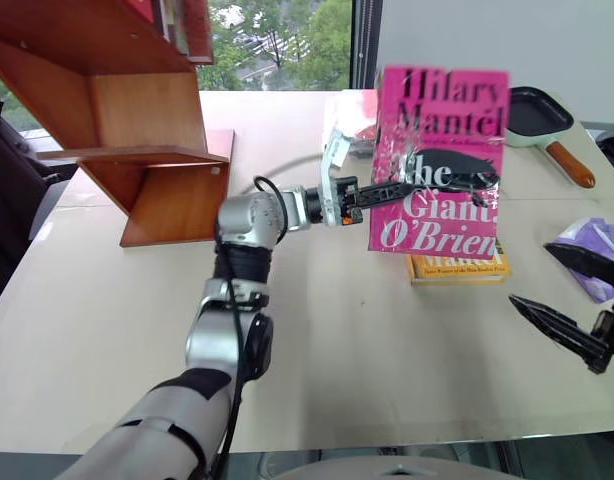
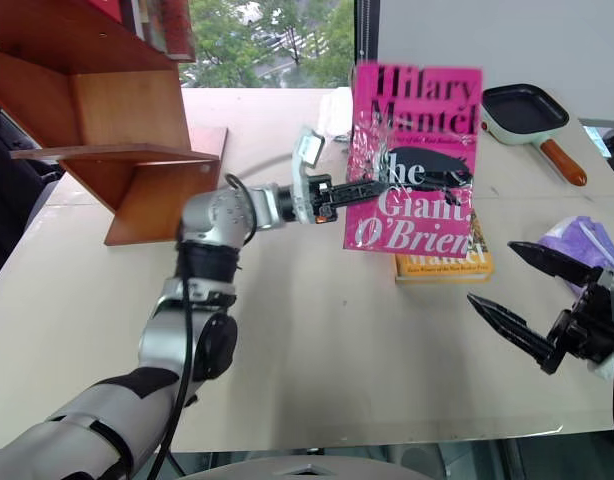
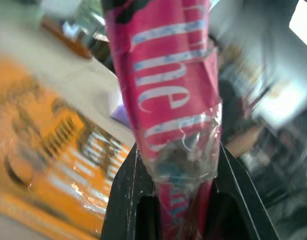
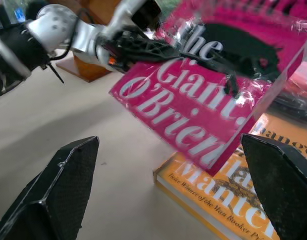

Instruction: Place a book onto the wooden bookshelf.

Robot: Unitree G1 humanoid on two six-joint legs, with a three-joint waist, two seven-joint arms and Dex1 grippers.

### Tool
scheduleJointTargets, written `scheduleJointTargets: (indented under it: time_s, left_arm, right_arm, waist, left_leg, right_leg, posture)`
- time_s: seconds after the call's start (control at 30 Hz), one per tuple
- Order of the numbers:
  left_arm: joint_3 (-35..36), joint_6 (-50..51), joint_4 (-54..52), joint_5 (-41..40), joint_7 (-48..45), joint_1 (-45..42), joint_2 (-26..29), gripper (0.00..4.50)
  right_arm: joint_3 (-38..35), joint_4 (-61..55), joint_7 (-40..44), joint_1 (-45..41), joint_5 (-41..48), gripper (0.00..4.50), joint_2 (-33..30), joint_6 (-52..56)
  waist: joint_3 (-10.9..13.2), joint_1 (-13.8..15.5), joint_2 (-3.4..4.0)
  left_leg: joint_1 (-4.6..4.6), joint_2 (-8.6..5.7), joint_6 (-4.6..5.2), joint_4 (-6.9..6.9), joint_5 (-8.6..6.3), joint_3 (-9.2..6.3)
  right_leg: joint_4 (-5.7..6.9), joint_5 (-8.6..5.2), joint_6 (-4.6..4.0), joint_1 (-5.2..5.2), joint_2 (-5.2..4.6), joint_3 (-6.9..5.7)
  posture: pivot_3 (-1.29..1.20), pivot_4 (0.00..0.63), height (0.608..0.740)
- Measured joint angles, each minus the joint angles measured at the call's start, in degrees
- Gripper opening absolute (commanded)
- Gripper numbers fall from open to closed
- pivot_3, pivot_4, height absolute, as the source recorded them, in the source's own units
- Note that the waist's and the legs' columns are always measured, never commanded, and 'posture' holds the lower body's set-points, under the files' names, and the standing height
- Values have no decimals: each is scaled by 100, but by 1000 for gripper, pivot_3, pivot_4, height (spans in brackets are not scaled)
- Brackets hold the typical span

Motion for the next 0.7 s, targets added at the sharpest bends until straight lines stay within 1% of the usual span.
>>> scheduleJointTargets:
  time_s: [0.03,0.07,0.1,0.13,0.17,0.27,0.3,0.47,0.5,0.53,0.67,0.7]
  left_arm:
    - [-328,-575,-752,377,67,99,329,274]
    - [-570,-1117,-1173,734,107,128,626,274]
    - [-840,-1909,-1574,1270,211,150,1013,274]
    - [-990,-2531,-1761,1706,307,154,1281,274]
    - [-1039,-3210,-1892,2097,457,143,1514,274]
    - [-964,-4048,-2075,2576,713,105,1881,274]
    - [-887,-4452,-2186,2923,867,92,2253,274]
    - [-509,-5121,-2245,4052,1270,180,3441,274]
    - [-342,-5196,-2232,4321,1377,223,3749,274]
    - [-302,-5204,-2230,4360,1384,224,3781,274]
    - [79,-5201,-2288,4713,1425,612,4445,274]
    - [272,-5157,-2367,4744,1379,855,4634,274]
  right_arm:
    - [196,301,86,-334,61,4500,-87,57]
    - [366,525,141,-643,86,4500,-105,100]
    - [591,863,230,-1073,98,4500,-112,134]
    - [762,1139,303,-1404,106,4500,-111,153]
    - [941,1524,440,-1813,121,4500,-109,173]
    - [1227,2042,761,-2437,161,4500,-101,268]
    - [1382,2323,976,-2795,224,4500,-81,337]
    - [1687,3001,1757,-3472,244,4500,-96,500]
    - [1786,3171,2043,-3629,213,4500,-99,535]
    - [1794,3198,2087,-3646,212,4500,-99,538]
    - [2039,3560,2440,-4254,61,4500,-1,557]
    - [2129,3642,2504,-4454,32,4500,88,565]
  waist:
    - [0,8,1]
    - [1,1,-2]
    - [-3,13,5]
    - [-2,26,7]
    - [0,39,10]
    - [2,59,7]
    - [3,43,6]
    - [3,27,7]
    - [4,31,5]
    - [4,42,6]
    - [6,38,4]
    - [7,28,2]
  left_leg:
    - [5,-1,0,-1,0,0]
    - [9,0,-1,-2,1,3]
    - [12,-2,-1,-6,1,3]
    - [19,-4,2,-11,0,6]
    - [17,-4,20,-12,-8,6]
    - [9,-2,29,-1,-11,-3]
    - [9,-2,30,-1,-11,-1]
    - [5,2,35,0,-14,3]
    - [-7,5,38,-1,-16,0]
    - [-11,5,39,-1,-17,0]
    - [-22,2,44,6,-20,4]
    - [-23,3,45,8,-21,4]
  right_leg:
    - [1,0,0,1,-1,0]
    - [0,1,-2,3,2,1]
    - [0,0,-3,4,3,3]
    - [0,0,-4,6,4,6]
    - [0,2,-7,6,6,6]
    - [1,5,-10,6,26,-6]
    - [1,5,-9,7,32,-3]
    - [-1,7,-3,2,38,-4]
    - [-7,6,-3,-6,38,-11]
    - [-7,6,-2,-9,37,-12]
    - [-12,8,4,-14,32,-24]
    - [-12,8,5,-15,31,-28]
  posture:
    - [0,150,735]
    - [0,150,735]
    - [0,150,735]
    - [0,150,735]
    - [0,150,735]
    - [0,150,735]
    - [0,150,735]
    - [0,150,735]
    - [0,150,735]
    - [0,150,735]
    - [0,150,735]
    - [0,150,735]
